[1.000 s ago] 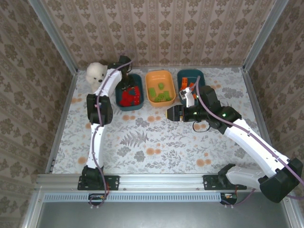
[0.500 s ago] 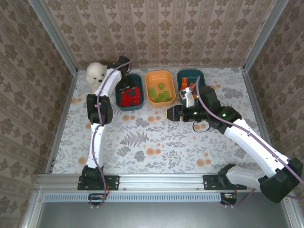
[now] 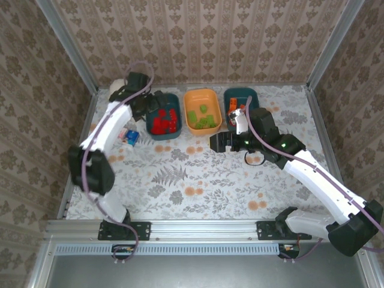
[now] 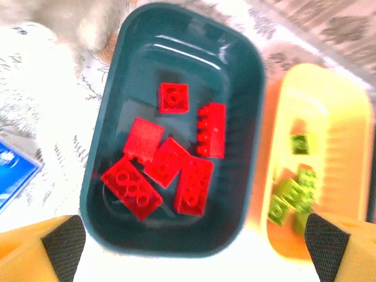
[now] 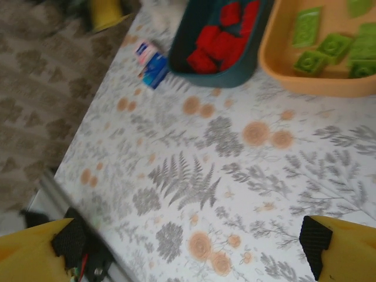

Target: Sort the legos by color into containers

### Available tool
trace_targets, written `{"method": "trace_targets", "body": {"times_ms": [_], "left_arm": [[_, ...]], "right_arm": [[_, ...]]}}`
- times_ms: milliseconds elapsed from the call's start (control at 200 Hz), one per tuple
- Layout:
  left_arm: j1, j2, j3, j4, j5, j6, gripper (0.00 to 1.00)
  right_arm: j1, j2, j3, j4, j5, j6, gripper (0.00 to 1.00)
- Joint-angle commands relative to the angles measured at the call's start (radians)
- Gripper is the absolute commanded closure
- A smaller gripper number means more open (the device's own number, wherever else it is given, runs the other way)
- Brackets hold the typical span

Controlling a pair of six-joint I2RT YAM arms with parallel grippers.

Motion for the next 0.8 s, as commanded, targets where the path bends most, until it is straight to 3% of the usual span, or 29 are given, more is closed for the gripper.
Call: {"method": "trace_targets", "body": {"times_ms": [0, 135, 210, 265, 320, 360, 465, 515, 560, 670, 795], "left_arm": [[-0.012, -0.188, -0.187, 0.093, -0.039, -0.027, 0.00], [0.028, -0.430, -0.352, 0.023, -0.106, 0.006, 0.00], [0.071, -0.521, -0.392, -0.059, -0.216, 0.007, 0.00], [0.078, -0.548, -0.396, -0.143, -0.418, -0.019, 0.00], [0.086, -0.559, -0.418, -0.208, -0.613, -0.053, 0.00], [0.097, -0.579, -0.468, -0.155, -0.680, 0.031, 0.00], [0.118, -0.653, -0.719, 0.218, -0.778, 0.304, 0.00], [0.141, -0.670, -0.845, 0.443, -0.757, 0.462, 0.00], [0.160, -0.648, -0.921, 0.584, -0.725, 0.549, 0.00], [0.232, -0.529, -0.932, 0.631, -0.590, 0.597, 0.00], [0.272, -0.399, -0.962, 0.798, -0.481, 0.622, 0.00]], "right_arm": [[-0.007, -0.049, 0.012, 0.020, 0.209, -0.003, 0.00], [-0.048, -0.047, 0.024, 0.000, 0.341, 0.007, 0.00], [-0.071, -0.038, 0.029, -0.017, 0.516, 0.020, 0.00], [-0.113, -0.005, 0.041, -0.098, 0.729, 0.117, 0.00], [-0.171, 0.021, 0.009, -0.079, 0.831, 0.127, 0.00], [-0.206, 0.022, -0.057, 0.010, 0.878, 0.094, 0.00], [-0.248, -0.001, -0.314, 0.439, 0.980, -0.121, 0.00], [-0.257, 0.022, -0.392, 0.597, 1.033, -0.225, 0.00], [-0.281, 0.063, -0.411, 0.628, 1.027, -0.287, 0.00], [-0.335, 0.152, -0.422, 0.615, 0.949, -0.342, 0.00], [-0.363, 0.233, -0.524, 0.863, 0.831, -0.392, 0.00]]}}
